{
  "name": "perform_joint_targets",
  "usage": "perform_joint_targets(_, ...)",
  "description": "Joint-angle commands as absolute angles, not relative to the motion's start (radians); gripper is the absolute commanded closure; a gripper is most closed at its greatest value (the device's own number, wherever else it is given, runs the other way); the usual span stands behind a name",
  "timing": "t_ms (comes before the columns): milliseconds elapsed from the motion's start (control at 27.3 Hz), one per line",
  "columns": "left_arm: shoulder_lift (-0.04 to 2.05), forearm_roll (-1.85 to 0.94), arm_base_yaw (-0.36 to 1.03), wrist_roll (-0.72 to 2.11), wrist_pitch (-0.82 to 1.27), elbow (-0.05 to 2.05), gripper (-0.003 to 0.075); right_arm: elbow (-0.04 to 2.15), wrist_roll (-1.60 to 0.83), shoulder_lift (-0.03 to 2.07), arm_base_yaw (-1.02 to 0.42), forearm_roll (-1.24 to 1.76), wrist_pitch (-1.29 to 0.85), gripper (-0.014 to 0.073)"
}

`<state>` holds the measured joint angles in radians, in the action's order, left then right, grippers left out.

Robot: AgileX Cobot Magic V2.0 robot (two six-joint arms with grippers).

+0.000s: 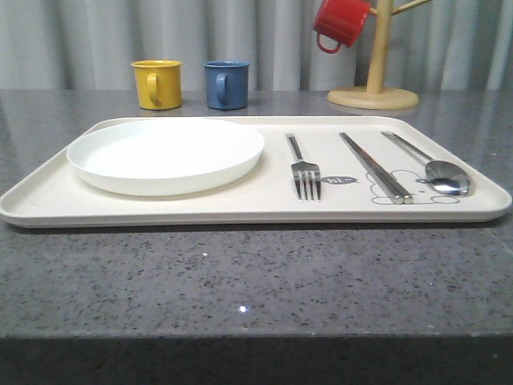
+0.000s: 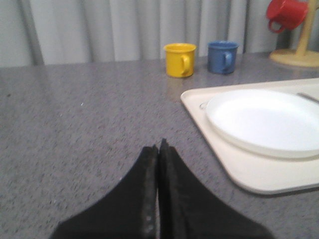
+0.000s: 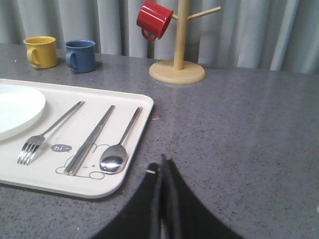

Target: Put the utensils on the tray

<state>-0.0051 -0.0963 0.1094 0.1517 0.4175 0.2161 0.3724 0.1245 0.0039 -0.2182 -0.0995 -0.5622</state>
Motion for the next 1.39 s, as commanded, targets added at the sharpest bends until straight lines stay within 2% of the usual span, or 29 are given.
perform_joint_targets(0, -0.026, -0.097, 0.04, 0.141, 0.3, 0.163, 0.0738, 0.392, 0.118, 0.018, -0.216, -0.115, -0.481, 0.0662)
perform_joint_targets(220, -0.028, -0.098, -0.041, 0.141, 0.118, -0.008, 0.0738, 0.392, 0.118, 0.018, -0.216, -0.115, -0.481, 0.0662)
perform_joint_targets(330, -0.028, -0.098, -0.041, 0.141, 0.095, -0.003, 0.0738, 0.392, 0.118, 0.018, -0.216, -0.115, -0.481, 0.0662)
perform_joint_targets(1209, -0.028, -0.098, -0.041, 0.141, 0.089, -0.003, 0.0738, 0.388, 0.118, 0.018, -0.216, -0.131, -0.476, 0.0662)
perform_joint_targets(1356, -0.028, -0.098, -0.041, 0.141, 0.089, -0.003, 0.0738, 0.264, 0.115, 0.005, -0.19, -0.148, -0.351, 0.0662)
